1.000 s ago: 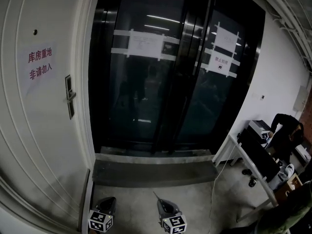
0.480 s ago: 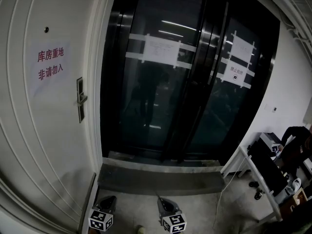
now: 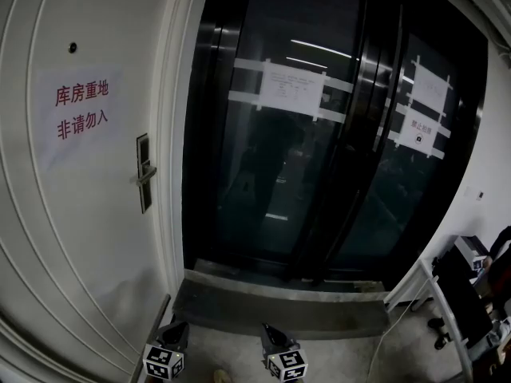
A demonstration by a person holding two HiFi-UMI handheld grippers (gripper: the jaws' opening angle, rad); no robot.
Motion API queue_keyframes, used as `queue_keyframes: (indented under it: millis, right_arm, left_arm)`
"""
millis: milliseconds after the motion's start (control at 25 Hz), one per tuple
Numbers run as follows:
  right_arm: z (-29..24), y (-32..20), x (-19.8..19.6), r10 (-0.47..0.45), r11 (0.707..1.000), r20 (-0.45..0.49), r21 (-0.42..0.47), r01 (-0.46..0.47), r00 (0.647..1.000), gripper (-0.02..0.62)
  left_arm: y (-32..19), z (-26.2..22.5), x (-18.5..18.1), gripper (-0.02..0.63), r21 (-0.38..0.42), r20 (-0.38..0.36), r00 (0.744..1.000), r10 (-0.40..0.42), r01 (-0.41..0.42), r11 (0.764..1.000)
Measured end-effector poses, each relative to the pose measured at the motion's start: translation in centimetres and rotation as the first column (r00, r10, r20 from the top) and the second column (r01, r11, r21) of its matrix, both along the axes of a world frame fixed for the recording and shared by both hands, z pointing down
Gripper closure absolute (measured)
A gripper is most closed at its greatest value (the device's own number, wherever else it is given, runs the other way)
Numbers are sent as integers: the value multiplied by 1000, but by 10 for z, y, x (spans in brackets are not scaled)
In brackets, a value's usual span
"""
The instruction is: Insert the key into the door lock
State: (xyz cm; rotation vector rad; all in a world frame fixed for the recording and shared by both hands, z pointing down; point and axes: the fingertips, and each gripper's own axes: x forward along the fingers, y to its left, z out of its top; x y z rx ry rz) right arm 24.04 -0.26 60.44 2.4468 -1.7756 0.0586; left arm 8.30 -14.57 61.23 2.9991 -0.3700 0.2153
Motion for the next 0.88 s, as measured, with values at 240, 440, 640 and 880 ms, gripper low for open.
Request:
queue_keyframes:
  millis: [240, 440, 640, 880]
  right_arm:
    - [-10, -71, 49, -68, 998, -9, 3, 68, 998, 584]
    - [-18, -120, 85, -105, 994, -11, 21, 105, 994, 584]
    - [-24, -159, 116, -145, 989, -17, 30, 146, 989, 584]
    - [-36, -204, 143, -216, 976, -49, 28, 218, 975, 584]
  left_arm:
    - [-61, -8, 29, 604, -21, -2, 996, -94, 94, 995]
    - [-109, -13, 51, 604, 11, -9, 987, -160, 160, 987]
    - [-136, -21, 75, 604, 2, -8, 983, -185, 185, 983]
    - [-173, -17, 90, 604, 24, -8, 963, -271, 271, 962]
